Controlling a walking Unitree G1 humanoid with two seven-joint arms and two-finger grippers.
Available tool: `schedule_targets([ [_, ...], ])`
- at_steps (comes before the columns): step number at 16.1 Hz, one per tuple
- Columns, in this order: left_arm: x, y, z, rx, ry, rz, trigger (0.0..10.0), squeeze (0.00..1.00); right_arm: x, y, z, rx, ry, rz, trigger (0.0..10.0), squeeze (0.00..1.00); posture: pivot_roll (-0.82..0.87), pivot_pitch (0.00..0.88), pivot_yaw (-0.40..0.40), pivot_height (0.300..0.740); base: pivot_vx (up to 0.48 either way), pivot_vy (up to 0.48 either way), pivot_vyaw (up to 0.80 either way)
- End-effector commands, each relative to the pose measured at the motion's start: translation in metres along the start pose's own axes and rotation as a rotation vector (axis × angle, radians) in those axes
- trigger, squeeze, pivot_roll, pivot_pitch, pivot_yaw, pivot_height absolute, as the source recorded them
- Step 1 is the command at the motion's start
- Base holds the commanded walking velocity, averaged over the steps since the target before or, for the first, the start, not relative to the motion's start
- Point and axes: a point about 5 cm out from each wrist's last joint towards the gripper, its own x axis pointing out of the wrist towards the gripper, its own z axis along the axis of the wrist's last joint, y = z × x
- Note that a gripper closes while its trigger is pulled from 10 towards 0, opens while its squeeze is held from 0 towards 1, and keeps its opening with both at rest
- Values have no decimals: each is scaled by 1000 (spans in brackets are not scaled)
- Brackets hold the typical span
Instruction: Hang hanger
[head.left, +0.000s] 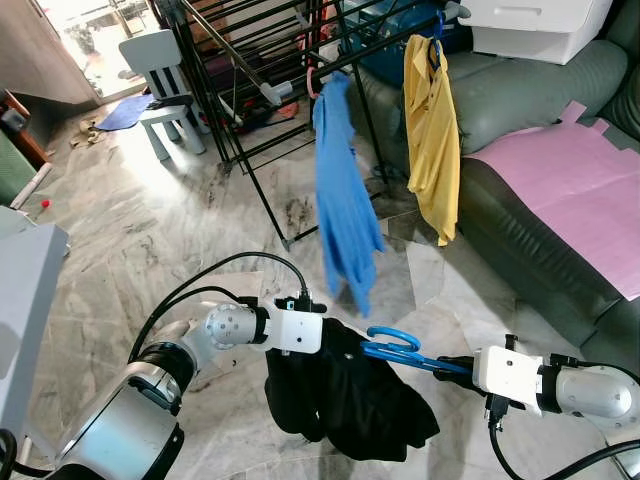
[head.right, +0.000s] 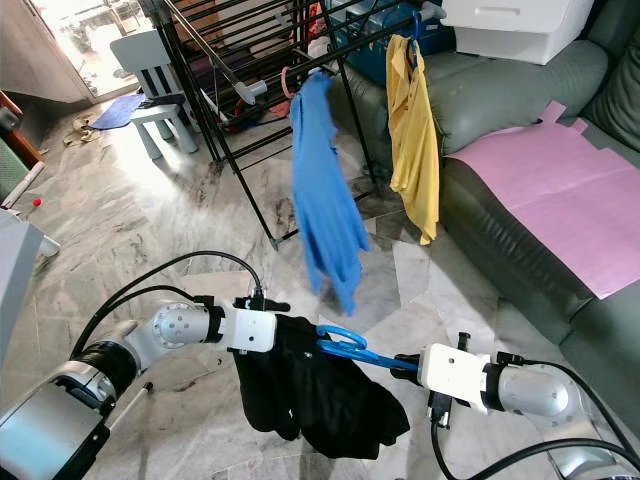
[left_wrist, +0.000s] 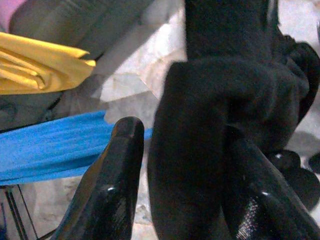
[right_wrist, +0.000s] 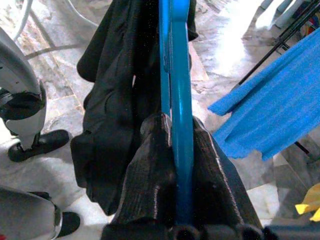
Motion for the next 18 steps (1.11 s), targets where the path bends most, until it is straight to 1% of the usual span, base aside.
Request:
schedule_targets([
  [1,-3,-4,-7,-6,42,-35,0,0,6,-3,14,-42,-61,-11,10000,0,-240,60,216,740,0,0,0],
  [4,-3,-5,-8,-9,46,-41,0,0,6,-4,14,-39,-63,-15,10000,0,-241,59,217,740,0,0,0],
  [7,-4,-11,-12,-12,69,-84,0,0,9,-3,14,-30,-69,-29,10000,0,-239,63,220,740,0,0,0],
  [10,-3,-10,-11,-18,62,-72,0,0,11,-3,15,-32,-71,-30,10000,0,-240,61,220,740,0,0,0],
  [11,-2,-10,-10,-27,54,-59,0,0,13,-2,15,-17,-73,-19,10000,71,-238,60,218,740,0,0,0],
  [12,-2,-10,-9,-29,52,-58,0,0,13,-1,14,4,-77,-9,10000,1000,-237,60,215,740,0,0,0],
  [14,-2,-11,-10,-48,49,-48,0,0,14,-3,14,14,-74,-7,10000,1000,-235,61,211,740,0,0,0],
  [17,-7,-16,-18,-112,67,-39,0,0,10,-3,9,7,-35,31,10000,1000,-228,64,202,740,0,0,0],
  [18,-11,-21,-24,-157,77,-34,0,0,6,-6,6,6,-14,36,10000,1000,-226,67,201,740,0,0,0],
])
